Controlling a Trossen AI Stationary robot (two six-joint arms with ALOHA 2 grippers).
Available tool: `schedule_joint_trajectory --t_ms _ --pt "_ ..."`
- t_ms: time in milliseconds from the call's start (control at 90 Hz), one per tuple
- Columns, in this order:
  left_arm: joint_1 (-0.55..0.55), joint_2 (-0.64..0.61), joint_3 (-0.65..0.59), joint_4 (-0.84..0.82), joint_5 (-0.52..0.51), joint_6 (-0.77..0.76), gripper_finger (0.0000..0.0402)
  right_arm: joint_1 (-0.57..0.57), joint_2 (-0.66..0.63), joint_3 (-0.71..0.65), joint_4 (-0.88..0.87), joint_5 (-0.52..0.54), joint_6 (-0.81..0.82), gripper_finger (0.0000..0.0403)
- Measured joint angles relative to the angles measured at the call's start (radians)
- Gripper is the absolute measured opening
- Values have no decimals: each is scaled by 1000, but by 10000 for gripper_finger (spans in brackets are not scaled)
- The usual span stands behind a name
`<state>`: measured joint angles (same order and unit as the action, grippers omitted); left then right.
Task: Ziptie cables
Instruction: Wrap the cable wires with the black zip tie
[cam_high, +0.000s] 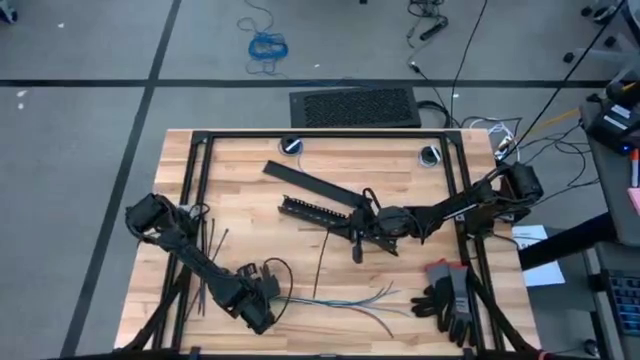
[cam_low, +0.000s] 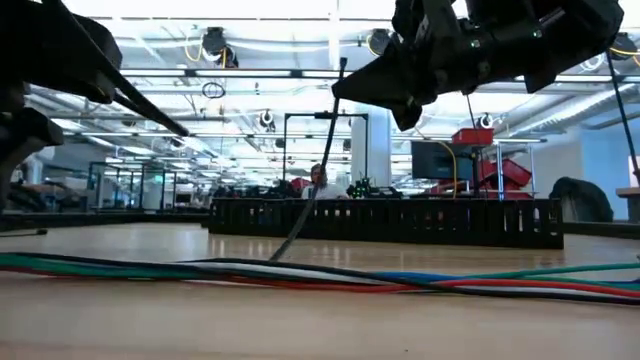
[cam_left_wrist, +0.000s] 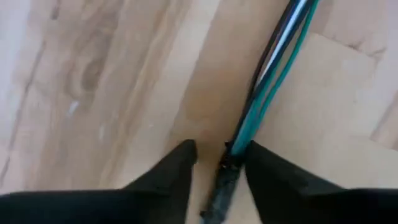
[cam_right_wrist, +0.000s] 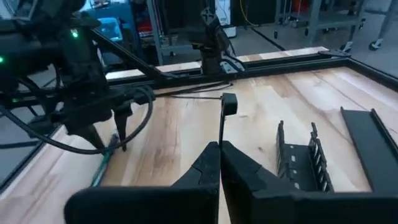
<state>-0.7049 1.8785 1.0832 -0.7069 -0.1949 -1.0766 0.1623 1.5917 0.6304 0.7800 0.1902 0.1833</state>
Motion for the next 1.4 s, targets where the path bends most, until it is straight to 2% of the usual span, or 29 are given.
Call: schedule_joint_trajectory --t_ms 56,89,144,278,344,478,578,789,933,1067,1189,1289,1400 --pt "1 -2 4 -12 -8 32 33 -1 12 0 26 0 0 0" --pt "1 -2 6 -14 -11 39 19 -5 23 0 38 0 -1 0" --pt "2 -2 13 -19 -16 45 16 -14 52 0 77 10 -15 0" --pt "12 0 48 -53 -17 87 14 -41 109 0 193 125 -112 0" --pt "15 2 85 -107 -53 106 12 -59 128 0 261 130 -138 0" --pt "27 0 173 -249 -155 129 10 -92 149 18 279 47 -105 0" --pt "34 0 229 -340 -178 152 10 -98 182 55 225 -31 -58 0" --pt "54 -2 265 -350 -220 157 11 -52 246 139 84 -169 11 0" --pt "50 0 229 -258 -219 146 41 -19 255 174 28 -179 4 0" --pt "51 0 198 -176 -218 157 102 -16 257 182 31 -179 -4 0" --pt "53 0 170 -169 -232 140 156 -16 257 182 16 -182 9 0" --pt "54 0 152 -177 -312 122 180 -10 257 182 -14 -191 14 0" --pt "51 -1 151 -135 -483 126 186 -2 257 182 -28 -197 13 0"
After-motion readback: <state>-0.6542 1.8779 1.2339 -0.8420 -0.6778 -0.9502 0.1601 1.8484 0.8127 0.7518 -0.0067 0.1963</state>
